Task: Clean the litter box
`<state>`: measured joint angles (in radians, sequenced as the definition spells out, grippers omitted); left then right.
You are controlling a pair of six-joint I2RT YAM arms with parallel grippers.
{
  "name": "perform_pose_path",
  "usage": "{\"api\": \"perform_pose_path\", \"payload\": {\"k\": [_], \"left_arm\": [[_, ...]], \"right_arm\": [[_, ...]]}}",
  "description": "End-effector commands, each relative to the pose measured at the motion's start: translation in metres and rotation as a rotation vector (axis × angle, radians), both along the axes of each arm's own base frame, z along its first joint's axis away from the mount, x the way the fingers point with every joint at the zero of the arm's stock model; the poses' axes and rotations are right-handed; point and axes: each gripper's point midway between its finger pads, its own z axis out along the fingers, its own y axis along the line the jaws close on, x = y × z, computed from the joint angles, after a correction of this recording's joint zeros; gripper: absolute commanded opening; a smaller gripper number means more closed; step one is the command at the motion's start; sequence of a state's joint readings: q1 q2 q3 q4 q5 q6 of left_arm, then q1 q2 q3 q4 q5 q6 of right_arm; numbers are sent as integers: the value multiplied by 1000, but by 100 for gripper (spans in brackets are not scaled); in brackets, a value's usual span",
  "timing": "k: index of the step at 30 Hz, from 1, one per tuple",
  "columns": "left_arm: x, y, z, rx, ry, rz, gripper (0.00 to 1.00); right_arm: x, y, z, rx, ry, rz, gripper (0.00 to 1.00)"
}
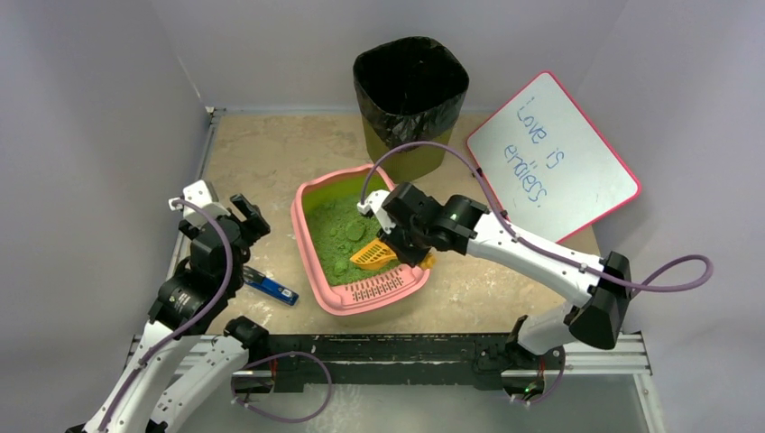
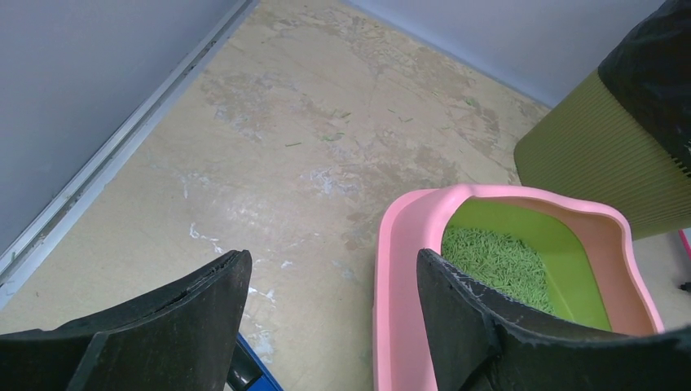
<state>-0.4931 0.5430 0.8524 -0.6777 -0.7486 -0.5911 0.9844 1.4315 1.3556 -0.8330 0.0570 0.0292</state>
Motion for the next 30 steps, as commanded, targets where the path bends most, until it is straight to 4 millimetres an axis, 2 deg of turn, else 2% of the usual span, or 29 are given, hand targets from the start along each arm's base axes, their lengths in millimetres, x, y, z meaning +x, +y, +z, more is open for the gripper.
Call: {"api": "perform_pose_path", "payload": {"k": [1, 10, 30], "left_arm": [[-1, 5, 13, -27, -51, 29, 74], [-2, 5, 15, -30, -59, 29, 74], [-1, 5, 15, -26, -57, 29, 75]], "right_arm": [[5, 5, 6, -45, -62, 51, 0], [20, 8, -13, -172, -82, 81, 0], [48, 36, -30, -201, -147, 105, 0]]}}
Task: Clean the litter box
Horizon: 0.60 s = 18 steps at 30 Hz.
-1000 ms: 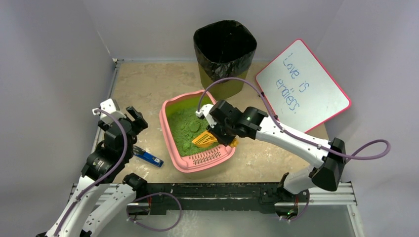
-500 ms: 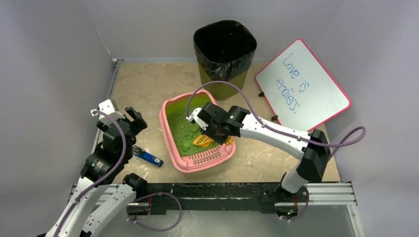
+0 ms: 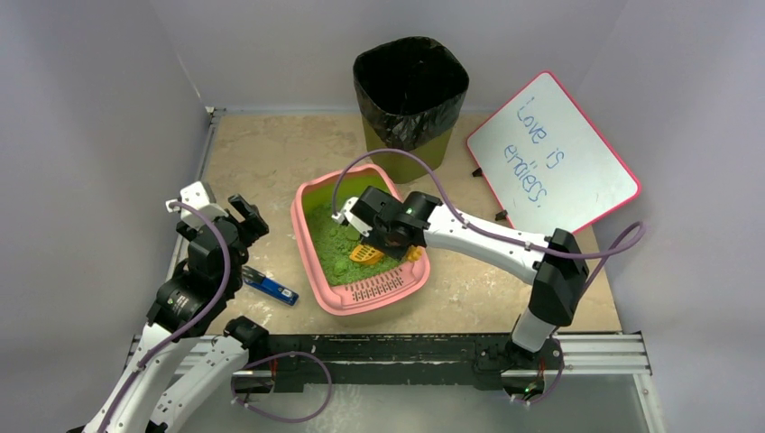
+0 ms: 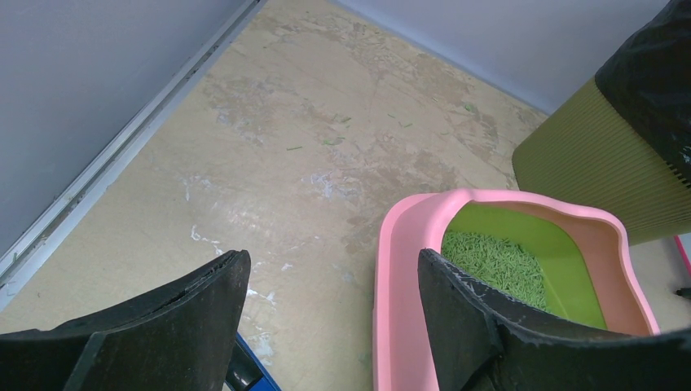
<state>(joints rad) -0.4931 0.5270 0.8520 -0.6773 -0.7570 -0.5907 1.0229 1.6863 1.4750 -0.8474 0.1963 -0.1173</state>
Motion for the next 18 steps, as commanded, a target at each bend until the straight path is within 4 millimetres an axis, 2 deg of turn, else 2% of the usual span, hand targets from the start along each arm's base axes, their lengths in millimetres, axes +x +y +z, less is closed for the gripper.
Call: {"api": "perform_pose_path", "payload": {"k": [1, 5, 11, 18], "left_arm": [[1, 3, 12, -21, -42, 21, 75], [1, 2, 11, -23, -42, 21, 75], [1, 3, 11, -21, -41, 21, 75], [2, 2, 11, -23, -40, 18, 75]], "right_arm": [[17, 19, 9, 51, -81, 11, 0], [25, 31, 4, 101, -128, 42, 0], [27, 45, -5, 196, -173, 105, 0], [31, 45, -13, 260, -239, 102, 0]]}}
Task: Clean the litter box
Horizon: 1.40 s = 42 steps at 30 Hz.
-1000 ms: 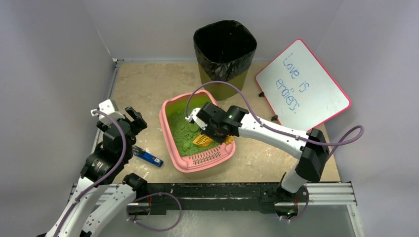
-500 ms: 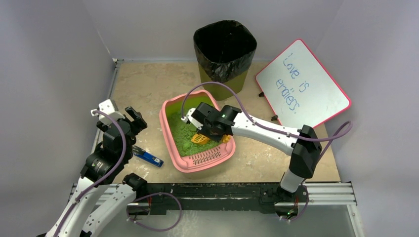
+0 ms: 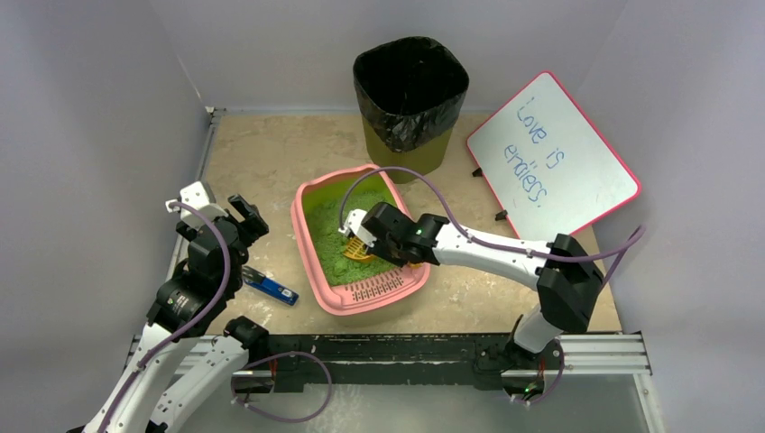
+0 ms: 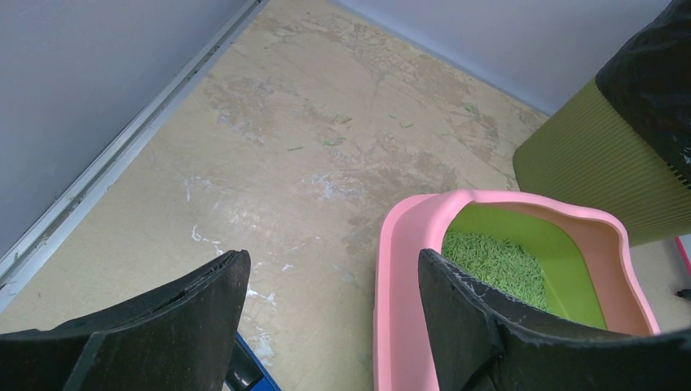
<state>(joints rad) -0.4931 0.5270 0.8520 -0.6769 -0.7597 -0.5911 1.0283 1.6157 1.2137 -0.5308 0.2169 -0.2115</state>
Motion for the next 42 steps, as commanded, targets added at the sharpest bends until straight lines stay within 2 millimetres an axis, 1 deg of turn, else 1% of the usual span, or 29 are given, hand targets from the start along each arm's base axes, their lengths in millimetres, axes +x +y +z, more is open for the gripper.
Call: {"api": "perform_pose_path", "payload": {"k": [1, 6, 11, 17, 20, 26, 31, 37, 38, 40, 42], "left_arm": [[2, 1, 11, -23, -39, 15, 75], [2, 0, 10, -24, -38, 12, 75], [2, 0, 10, -24, -38, 9, 75], [2, 0, 10, -23, -38, 10, 75], [3, -1, 9, -22, -35, 7, 75], [3, -1, 9, -21, -31, 4, 75], [3, -1, 9, -22, -32, 4, 75], [4, -2, 8, -21, -27, 1, 75], [4, -2, 8, -21, -26, 1, 75], [4, -2, 8, -21, -26, 1, 75], [4, -3, 8, -22, -26, -1, 75]], "right_arm": [[23, 39, 21, 203, -135, 21, 0], [30, 35, 12, 175, -150, -26, 0], [28, 35, 3, 176, -150, -23, 0], [24, 25, 6, 196, -170, -31, 0], [22, 20, 9, 215, -190, -19, 0], [16, 13, 23, 284, -226, -14, 0], [10, 1, 25, 312, -247, -17, 0], [4, -5, 35, 366, -278, 6, 0], [5, -4, 42, 395, -298, 0, 0], [5, -5, 45, 426, -314, -13, 0], [6, -4, 57, 491, -345, -26, 0]]}}
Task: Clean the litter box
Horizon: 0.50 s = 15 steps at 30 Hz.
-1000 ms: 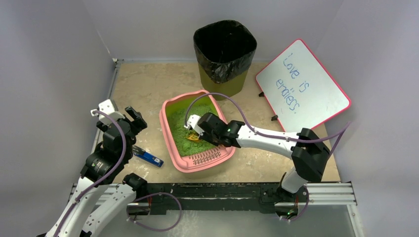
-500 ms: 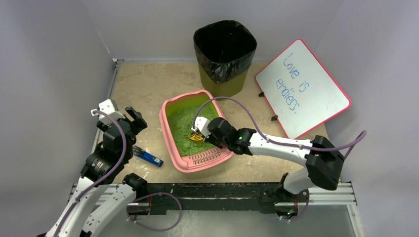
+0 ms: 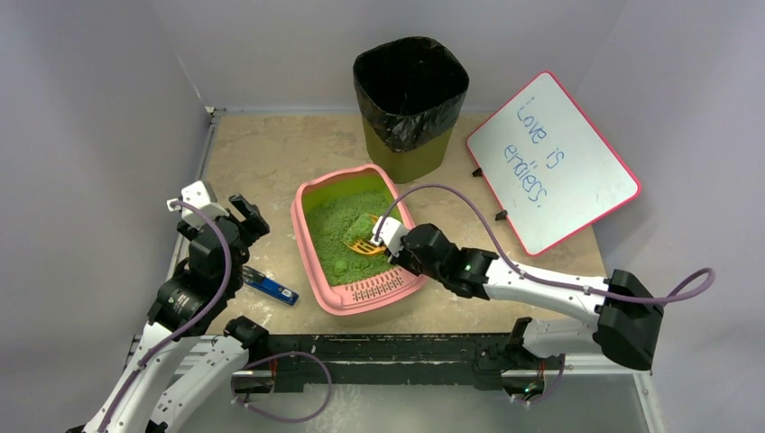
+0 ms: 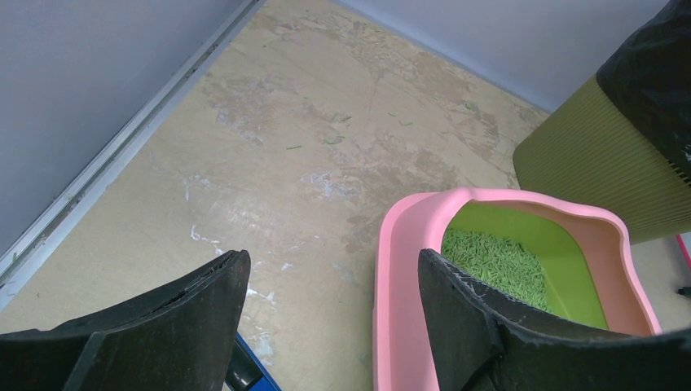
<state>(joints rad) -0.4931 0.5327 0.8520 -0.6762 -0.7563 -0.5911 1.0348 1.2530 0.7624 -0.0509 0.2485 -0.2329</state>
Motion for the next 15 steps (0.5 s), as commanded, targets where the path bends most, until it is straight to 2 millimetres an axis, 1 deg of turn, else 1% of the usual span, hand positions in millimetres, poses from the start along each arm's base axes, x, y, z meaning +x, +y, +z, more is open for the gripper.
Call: {"api": "perform_pose_path", "payload": {"k": [1, 9, 15], "left_arm": [[3, -2, 9, -23, -31, 3, 75], [2, -1, 9, -24, -33, 6, 75], [2, -1, 9, -26, -36, 7, 75]], "right_arm": [[11, 13, 44, 210, -121, -25, 0], [8, 16, 68, 370, -178, -15, 0], [-2, 17, 83, 530, -185, -9, 0]]}}
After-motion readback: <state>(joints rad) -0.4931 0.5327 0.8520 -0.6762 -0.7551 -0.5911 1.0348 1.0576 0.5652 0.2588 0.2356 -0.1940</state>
